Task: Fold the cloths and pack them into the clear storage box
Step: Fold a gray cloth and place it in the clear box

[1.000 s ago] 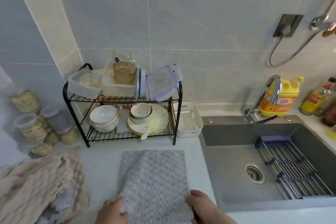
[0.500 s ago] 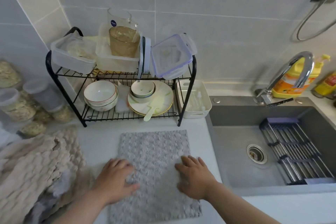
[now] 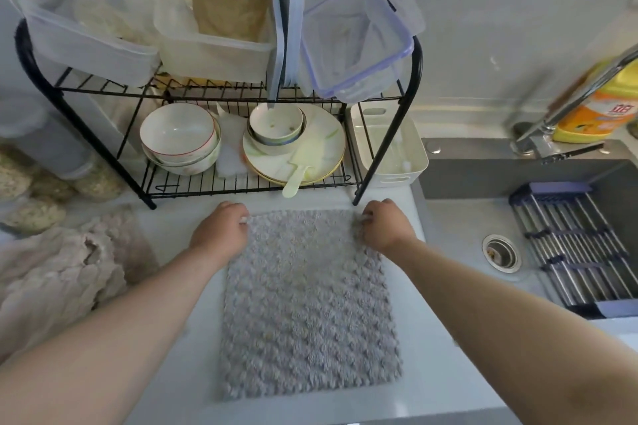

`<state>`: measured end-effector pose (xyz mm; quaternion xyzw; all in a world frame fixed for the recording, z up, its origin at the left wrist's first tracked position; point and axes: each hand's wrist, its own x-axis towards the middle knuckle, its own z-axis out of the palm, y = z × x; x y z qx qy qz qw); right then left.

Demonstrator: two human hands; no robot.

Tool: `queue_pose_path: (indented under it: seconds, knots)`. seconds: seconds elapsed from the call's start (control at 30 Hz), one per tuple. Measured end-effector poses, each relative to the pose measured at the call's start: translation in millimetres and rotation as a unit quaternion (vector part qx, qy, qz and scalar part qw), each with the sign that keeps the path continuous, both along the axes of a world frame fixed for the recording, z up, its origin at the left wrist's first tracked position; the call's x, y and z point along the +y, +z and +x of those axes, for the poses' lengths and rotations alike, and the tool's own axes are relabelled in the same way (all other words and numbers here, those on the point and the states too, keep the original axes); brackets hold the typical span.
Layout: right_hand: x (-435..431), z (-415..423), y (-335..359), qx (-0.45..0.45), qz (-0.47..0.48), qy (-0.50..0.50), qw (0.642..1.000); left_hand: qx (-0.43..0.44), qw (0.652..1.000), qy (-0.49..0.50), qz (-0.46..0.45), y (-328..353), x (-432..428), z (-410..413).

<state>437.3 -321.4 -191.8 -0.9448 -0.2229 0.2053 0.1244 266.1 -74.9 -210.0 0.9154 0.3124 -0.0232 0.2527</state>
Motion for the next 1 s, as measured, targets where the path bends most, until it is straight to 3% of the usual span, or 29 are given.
queue_pose_path:
  seconds: [0.1,0.2,0.37,0.6,0.8,1.0]
  knots:
    - [-13.3,-11.1,18.0,-0.023,0.083,-0.021,0.996,-0.047,0.997,0.038,-0.041,20.7,-9.7,-13.2]
    - [-38.6,-37.5,31.2,0.014,0.162,-0.034,0.986,-0.074,0.991,0.045,-0.100,40.4,-32.3,-45.2]
    - [-95.0,-87.7,33.2,0.020,0.197,0.034,0.980,-0.049,0.993,0.042,-0.099,48.9,-76.8,-114.6]
    - [-159.3,-138.4,-6.6,0.034,0.114,0.147,0.982,0.070,0.992,-0.089,-0.050,16.5,-116.9,-179.9]
    - [-165.8,-150.6,-17.3,-0.055,0.053,0.233,0.970,0.083,0.989,-0.125,0.017,7.3,-120.8,-187.9]
    - [-170.9,-157.8,-19.4,-0.113,0.051,0.249,0.960,0.095,0.984,-0.152,0.024,1.8,-121.3,-193.2]
